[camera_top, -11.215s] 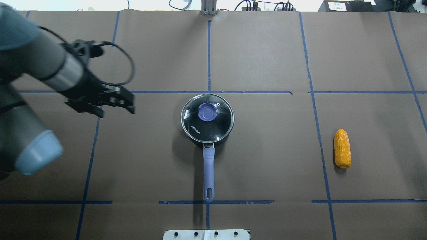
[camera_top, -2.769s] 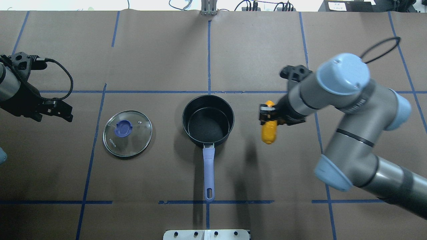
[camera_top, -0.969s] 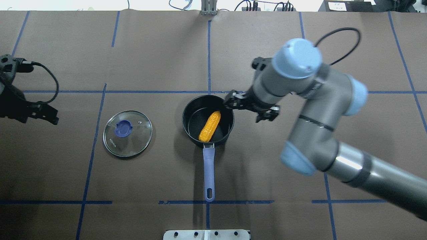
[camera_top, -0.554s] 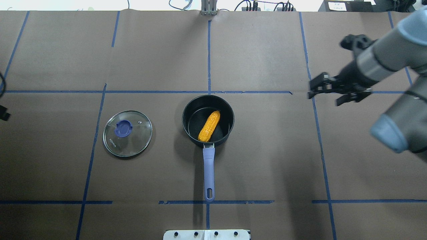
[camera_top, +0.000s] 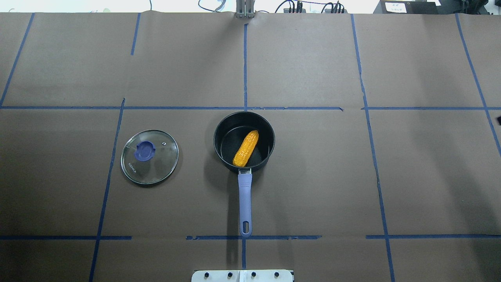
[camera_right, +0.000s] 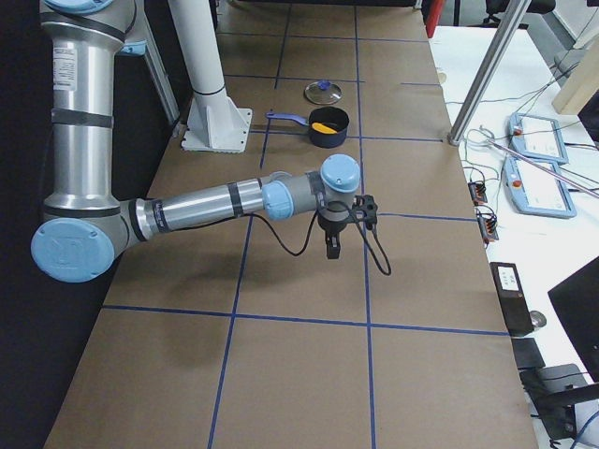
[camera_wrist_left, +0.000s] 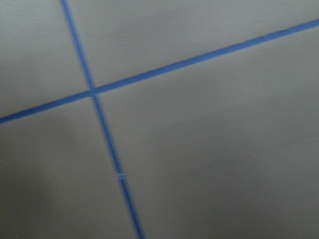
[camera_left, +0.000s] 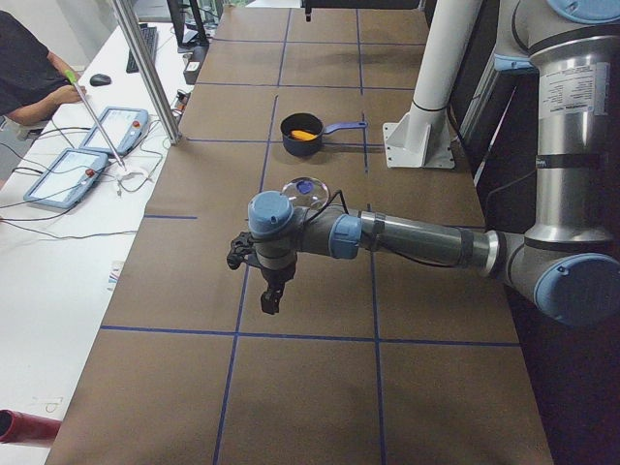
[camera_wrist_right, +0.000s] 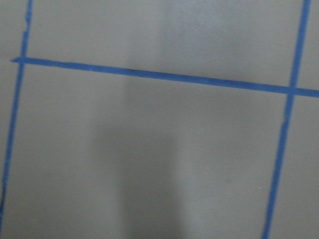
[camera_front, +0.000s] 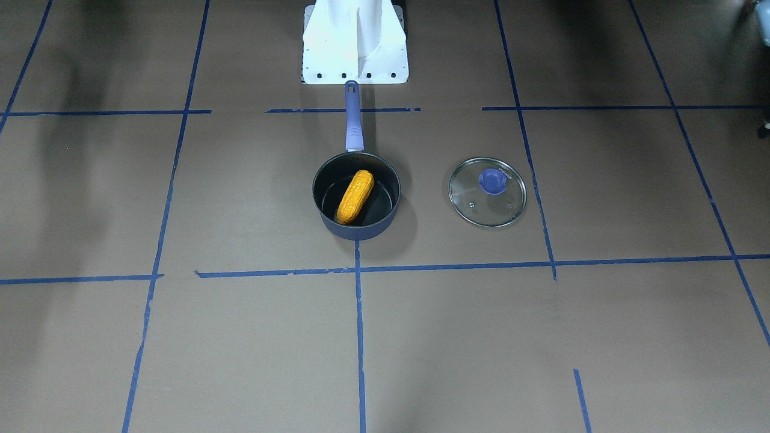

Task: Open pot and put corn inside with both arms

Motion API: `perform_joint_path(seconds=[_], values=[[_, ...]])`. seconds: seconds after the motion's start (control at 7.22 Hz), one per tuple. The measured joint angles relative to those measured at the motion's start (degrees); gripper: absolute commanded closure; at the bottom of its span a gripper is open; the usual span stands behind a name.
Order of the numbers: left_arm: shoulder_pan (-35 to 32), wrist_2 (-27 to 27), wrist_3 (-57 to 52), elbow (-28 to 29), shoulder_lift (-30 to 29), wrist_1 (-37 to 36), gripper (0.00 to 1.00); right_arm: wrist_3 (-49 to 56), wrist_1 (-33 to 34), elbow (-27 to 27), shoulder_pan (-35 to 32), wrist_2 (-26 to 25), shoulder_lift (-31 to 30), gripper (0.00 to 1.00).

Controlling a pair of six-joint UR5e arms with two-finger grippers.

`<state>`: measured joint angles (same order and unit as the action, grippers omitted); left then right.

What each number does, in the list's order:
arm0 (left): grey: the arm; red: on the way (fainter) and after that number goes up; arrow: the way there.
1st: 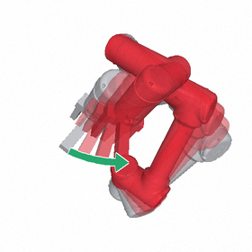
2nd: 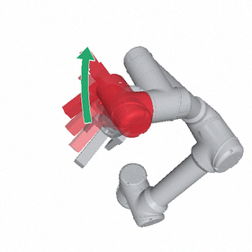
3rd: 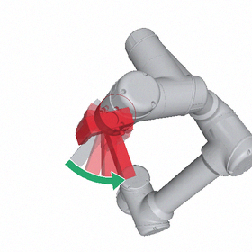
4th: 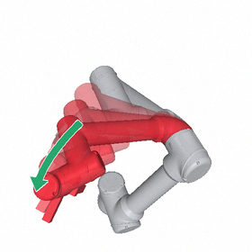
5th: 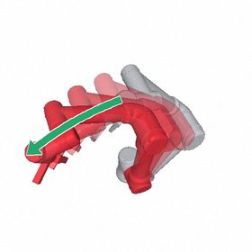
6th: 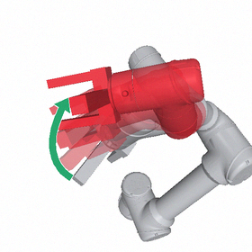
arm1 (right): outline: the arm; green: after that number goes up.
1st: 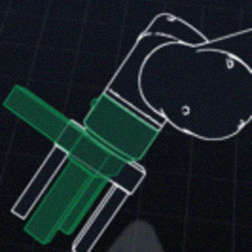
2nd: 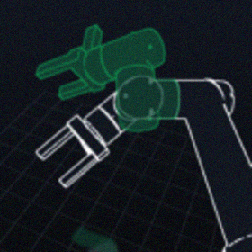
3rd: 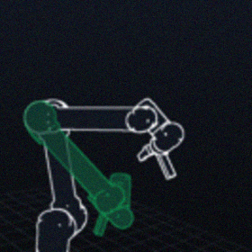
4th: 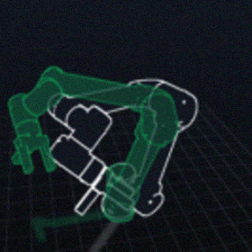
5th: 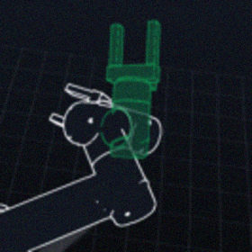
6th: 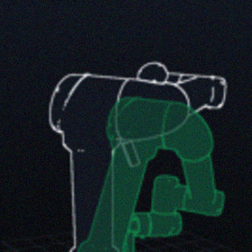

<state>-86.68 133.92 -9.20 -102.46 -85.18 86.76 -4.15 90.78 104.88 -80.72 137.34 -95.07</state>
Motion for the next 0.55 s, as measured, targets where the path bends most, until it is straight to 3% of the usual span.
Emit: perform_joint_path(seconds=[0.28, 0.55], values=[[-2.53, 0.39, -0.97, 0.19, -0.49, -3.79, 0.00, 16.59, 4.27, -5.81, -6.65, -0.90, -0.58, 0.00], [-2.95, 0.67, -0.01, -0.66, -0.42, -6.48, 0.00, 18.80, 4.88, -7.11, -7.73, -0.78, -0.97, 0.00]])
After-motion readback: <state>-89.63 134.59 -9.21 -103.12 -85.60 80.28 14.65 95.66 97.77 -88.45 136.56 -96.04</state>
